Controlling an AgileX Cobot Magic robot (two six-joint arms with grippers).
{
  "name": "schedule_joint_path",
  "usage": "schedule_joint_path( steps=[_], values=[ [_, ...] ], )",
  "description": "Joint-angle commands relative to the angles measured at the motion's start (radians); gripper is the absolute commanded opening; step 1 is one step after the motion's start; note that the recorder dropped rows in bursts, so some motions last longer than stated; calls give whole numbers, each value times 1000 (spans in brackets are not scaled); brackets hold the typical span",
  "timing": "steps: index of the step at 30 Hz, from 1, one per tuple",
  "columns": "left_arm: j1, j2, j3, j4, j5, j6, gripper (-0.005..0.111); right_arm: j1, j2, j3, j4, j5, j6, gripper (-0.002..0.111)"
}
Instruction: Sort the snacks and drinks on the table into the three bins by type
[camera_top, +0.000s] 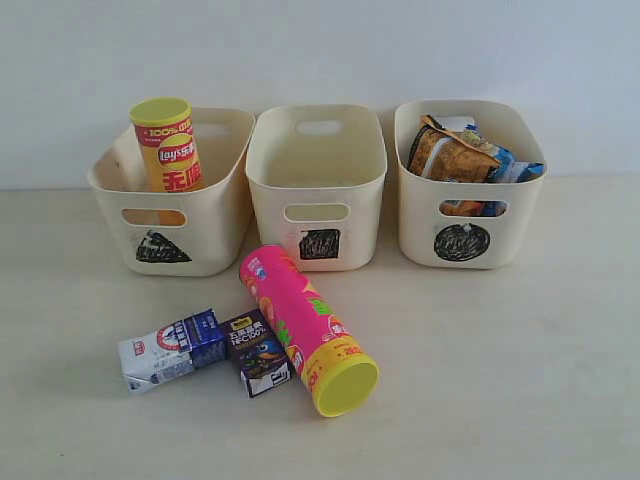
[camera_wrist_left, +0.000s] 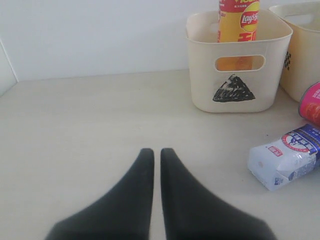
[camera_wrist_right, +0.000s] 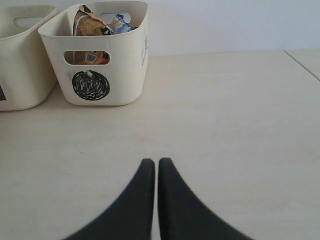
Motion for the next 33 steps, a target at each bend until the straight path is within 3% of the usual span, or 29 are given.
schedule_joint_path(
  steps=[1,23,27,33],
  values=[
    [2,-3,-3,0,-8,7,4,-2,-5,5,-1,-4,0,0],
    [2,-3,-3,-34,-34,7,4,-2,-5,5,-1,-5,0,0],
    [2,-3,-3,-126,-174,7,4,-2,-5,5,-1,-5,0,0],
    [2,-3,-3,-211,-520,-28,4,-2,-5,5,-1,-5,0,0]
  ],
)
